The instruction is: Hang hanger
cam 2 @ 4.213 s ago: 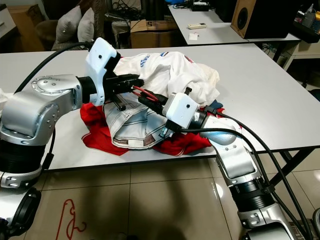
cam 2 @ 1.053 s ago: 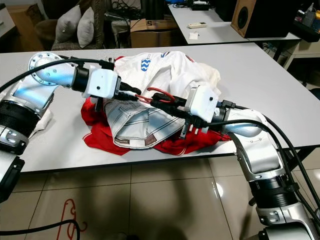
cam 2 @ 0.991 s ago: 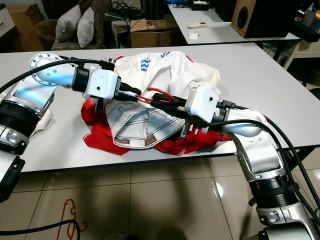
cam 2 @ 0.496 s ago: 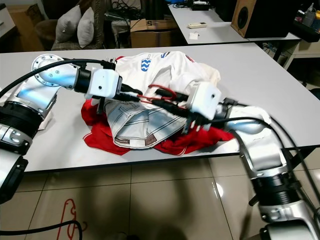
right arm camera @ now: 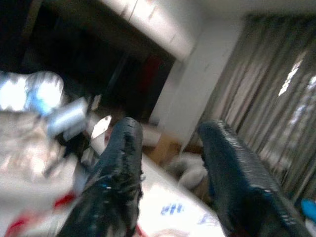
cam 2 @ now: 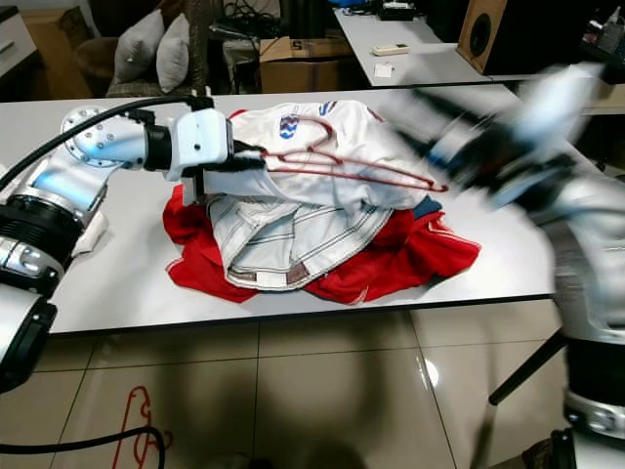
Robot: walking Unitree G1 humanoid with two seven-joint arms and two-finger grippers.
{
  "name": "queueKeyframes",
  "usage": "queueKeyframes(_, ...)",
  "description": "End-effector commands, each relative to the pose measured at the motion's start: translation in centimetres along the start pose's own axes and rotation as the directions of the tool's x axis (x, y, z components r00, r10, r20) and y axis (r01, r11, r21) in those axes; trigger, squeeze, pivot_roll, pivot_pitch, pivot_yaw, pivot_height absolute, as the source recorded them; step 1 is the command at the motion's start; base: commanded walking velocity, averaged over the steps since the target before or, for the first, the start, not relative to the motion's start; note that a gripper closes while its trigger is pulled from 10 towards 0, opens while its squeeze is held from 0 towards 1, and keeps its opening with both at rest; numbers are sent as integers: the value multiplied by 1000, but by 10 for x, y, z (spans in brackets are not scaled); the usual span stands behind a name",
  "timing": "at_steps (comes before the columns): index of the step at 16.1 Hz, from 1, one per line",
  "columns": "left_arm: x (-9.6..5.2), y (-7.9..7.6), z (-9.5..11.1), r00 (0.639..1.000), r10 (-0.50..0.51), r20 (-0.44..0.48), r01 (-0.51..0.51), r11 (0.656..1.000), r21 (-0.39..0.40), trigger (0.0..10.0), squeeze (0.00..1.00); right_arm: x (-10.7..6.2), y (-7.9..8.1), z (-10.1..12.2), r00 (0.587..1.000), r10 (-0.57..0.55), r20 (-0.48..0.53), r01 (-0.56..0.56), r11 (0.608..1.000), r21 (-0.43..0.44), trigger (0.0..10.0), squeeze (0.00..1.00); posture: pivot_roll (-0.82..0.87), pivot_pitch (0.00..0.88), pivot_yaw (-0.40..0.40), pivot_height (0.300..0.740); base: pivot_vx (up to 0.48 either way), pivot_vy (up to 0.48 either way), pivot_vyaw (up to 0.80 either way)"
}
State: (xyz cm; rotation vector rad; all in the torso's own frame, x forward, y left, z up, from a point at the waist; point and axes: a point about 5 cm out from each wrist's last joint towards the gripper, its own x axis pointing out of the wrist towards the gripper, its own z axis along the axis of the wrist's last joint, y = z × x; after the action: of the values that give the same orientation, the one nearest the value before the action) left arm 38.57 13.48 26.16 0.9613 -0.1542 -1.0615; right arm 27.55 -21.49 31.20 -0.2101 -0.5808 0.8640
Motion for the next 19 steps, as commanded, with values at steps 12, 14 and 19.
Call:
queueKeyframes(12, -32, 19, 11, 911, 349, 220, -315, 933, -176, 0, 0, -25, 70, -72, 866, -263, -424, 324, 943, 78, 10000, 1000, -50, 0, 81, 740, 0, 0, 0)
queueKeyframes(14, -35, 10, 9, 924, 320, 209, -297, 945, -134, 0, 0, -24, 67, -79, 819, -382, -428, 449, 892, 62, 10000, 1000, -50, 0, 77, 740, 0, 0, 0)
queueKeyframes(19, -36, -4, 10, 926, 330, 182, -325, 944, -58, 0, 0, -16, 50, -91, 752, -533, -387, 604, 793, 80, 10000, 549, -52, 0, 82, 740, 0, 0, 0)
